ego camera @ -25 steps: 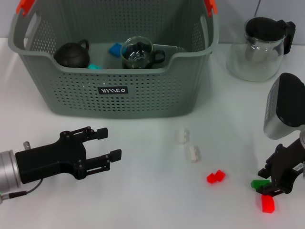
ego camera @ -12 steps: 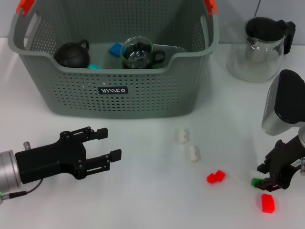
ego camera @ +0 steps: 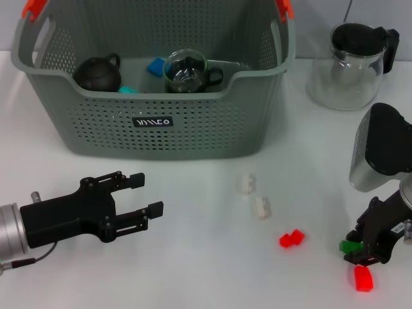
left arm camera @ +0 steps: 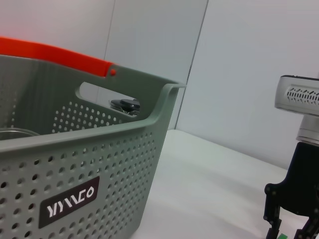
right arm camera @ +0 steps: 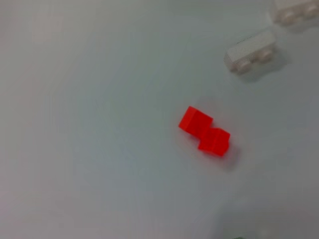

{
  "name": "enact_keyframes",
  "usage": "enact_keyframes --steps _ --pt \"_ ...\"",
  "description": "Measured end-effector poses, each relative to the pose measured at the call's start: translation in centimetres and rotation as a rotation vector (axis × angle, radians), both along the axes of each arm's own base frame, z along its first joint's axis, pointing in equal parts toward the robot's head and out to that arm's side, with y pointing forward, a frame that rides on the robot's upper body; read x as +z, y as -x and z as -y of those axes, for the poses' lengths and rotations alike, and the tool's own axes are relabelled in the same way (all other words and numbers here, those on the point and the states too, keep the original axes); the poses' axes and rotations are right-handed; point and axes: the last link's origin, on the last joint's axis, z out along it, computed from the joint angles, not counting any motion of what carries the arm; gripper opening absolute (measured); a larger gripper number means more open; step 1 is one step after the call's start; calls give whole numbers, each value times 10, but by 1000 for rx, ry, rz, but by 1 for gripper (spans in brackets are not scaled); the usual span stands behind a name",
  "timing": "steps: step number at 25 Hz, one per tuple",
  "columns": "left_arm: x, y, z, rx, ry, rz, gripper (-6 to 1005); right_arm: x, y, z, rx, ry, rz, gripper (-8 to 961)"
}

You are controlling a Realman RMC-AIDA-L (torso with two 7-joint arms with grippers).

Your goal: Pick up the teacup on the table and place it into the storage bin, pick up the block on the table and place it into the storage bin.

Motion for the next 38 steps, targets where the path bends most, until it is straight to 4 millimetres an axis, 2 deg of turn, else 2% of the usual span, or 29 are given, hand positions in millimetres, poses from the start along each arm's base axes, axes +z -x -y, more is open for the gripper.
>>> enact_keyframes --steps 2,8,15,19,24,28,31,35,38 --pt "0 0 0 1 0 0 723 0 0 0 -1 -1 0 432" --pt "0 1 0 4 -1 -1 723 0 1 0 -8 -5 1 247" --pt "-1 1 0 9 -3 -4 723 1 -1 0 -35 -8 -14 188" --pt "-1 2 0 10 -3 -4 723 16 8 -1 -51 -25 -104 164" --pt "0 2 0 12 -5 -3 723 57 38 -1 6 -66 -350 177" --pt "2 3 -1 22 -21 4 723 88 67 -2 78 -127 -660 187" --pt "4 4 -1 27 -31 9 723 105 86 -10 123 -232 -863 194" --pt "4 3 -2 27 -32 12 723 104 115 -38 127 -377 -981 204" --pt "3 2 -3 28 -31 14 723 83 140 -66 92 -459 -917 212"
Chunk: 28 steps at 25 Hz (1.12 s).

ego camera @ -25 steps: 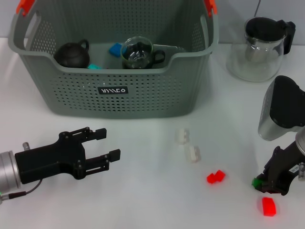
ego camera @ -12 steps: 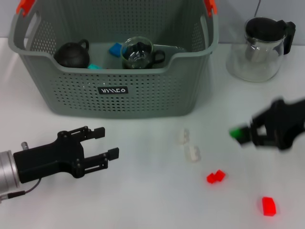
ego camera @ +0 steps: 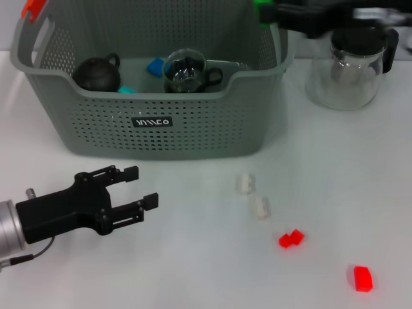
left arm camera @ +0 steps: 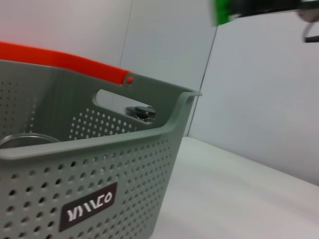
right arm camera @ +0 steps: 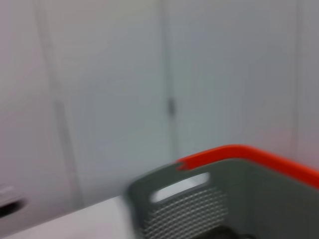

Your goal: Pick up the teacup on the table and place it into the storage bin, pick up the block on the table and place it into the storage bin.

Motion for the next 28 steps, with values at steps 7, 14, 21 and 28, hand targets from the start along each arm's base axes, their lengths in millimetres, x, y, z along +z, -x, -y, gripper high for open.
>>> enact_keyframes --steps 7,14,21,28 --pt "-4 -1 1 3 10 14 723 -70 60 -50 -79 -45 212 229" --pt "-6 -2 1 2 15 17 723 -114 65 -78 -168 -58 285 247" --pt "-11 -10 -6 -17 31 37 723 -117 50 -80 -185 -63 326 265" --pt "-11 -9 -5 -12 30 38 723 -86 55 -64 -48 -68 48 473"
